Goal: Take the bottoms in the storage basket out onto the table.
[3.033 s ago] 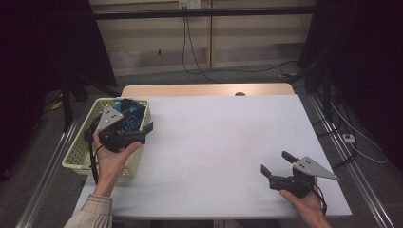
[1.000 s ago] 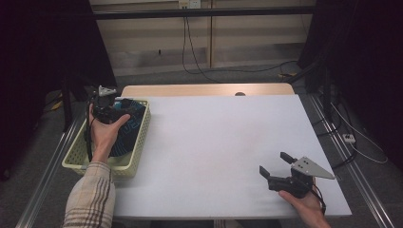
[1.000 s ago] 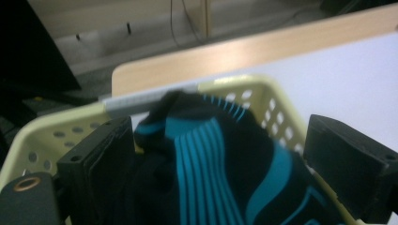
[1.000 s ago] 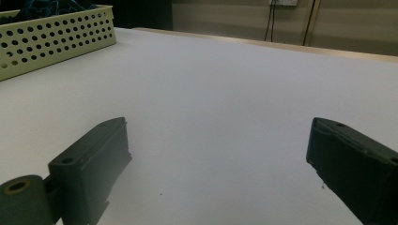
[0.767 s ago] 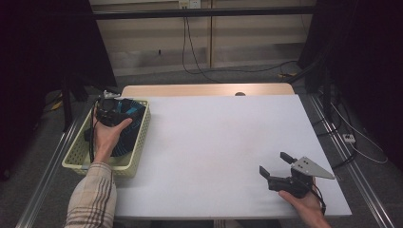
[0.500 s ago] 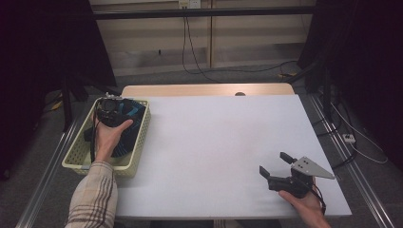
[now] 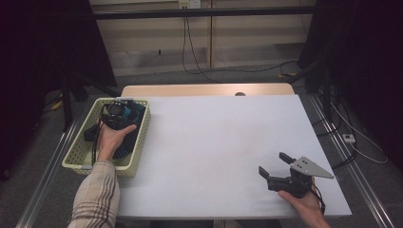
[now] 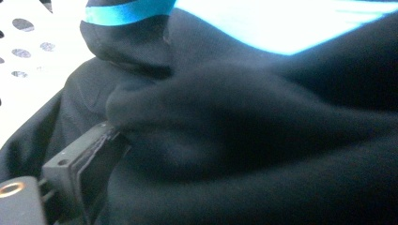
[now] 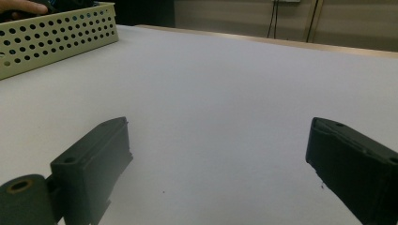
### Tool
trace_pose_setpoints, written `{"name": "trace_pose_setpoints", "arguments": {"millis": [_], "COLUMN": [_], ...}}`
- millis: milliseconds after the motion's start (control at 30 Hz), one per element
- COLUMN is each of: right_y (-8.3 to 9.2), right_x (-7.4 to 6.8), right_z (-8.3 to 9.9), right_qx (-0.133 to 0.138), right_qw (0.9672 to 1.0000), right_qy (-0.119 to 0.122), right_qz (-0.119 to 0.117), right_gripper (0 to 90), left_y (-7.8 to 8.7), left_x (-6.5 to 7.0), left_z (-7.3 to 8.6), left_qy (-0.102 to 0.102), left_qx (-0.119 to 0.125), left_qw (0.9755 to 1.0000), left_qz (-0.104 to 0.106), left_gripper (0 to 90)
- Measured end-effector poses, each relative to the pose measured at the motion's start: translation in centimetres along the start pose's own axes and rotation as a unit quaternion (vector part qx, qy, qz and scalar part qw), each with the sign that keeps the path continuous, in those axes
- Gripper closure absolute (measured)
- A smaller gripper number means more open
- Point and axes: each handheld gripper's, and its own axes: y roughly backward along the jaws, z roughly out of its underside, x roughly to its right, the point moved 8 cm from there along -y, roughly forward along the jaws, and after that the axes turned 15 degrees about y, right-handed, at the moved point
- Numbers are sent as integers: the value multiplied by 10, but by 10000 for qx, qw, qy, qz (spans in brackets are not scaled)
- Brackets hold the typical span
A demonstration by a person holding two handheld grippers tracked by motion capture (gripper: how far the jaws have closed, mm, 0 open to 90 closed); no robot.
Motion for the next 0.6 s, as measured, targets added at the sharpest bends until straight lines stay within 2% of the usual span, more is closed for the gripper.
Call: {"name": "trace_pose_setpoints", "arguments": {"millis": [100, 200, 267, 400, 467, 533, 600], "right_y": [0, 0, 0, 0, 0, 0, 0], "right_x": [0, 0, 0, -1, -1, -1, -1], "right_z": [0, 0, 0, 0, 0, 0, 0], "right_qx": [5, 11, -3, 11, 1, 2, -4], "right_qw": [10000, 10000, 10000, 10000, 10000, 10000, 10000], "right_qy": [-9, -7, 3, 3, 3, 3, 4], "right_qz": [0, 0, -14, -22, -23, -31, -35], "right_gripper": [66, 66, 66, 66, 66, 66, 66], "left_y": [-4, -8, -9, -10, -8, -8, -6], "left_x": [-1, 0, -1, 0, 2, 5, 7], "left_z": [3, 7, 9, 12, 13, 14, 14], "left_qy": [-53, 134, 102, 266, 245, 357, 363], "left_qx": [-126, -260, -344, -462, -563, -570, -610], "left_qw": [9999, 9995, 9992, 9980, 9975, 9973, 9970], "left_qz": [-25, 122, 163, 325, 356, 305, 321], "left_gripper": [44, 58, 58, 75, 114, 164, 230]}}
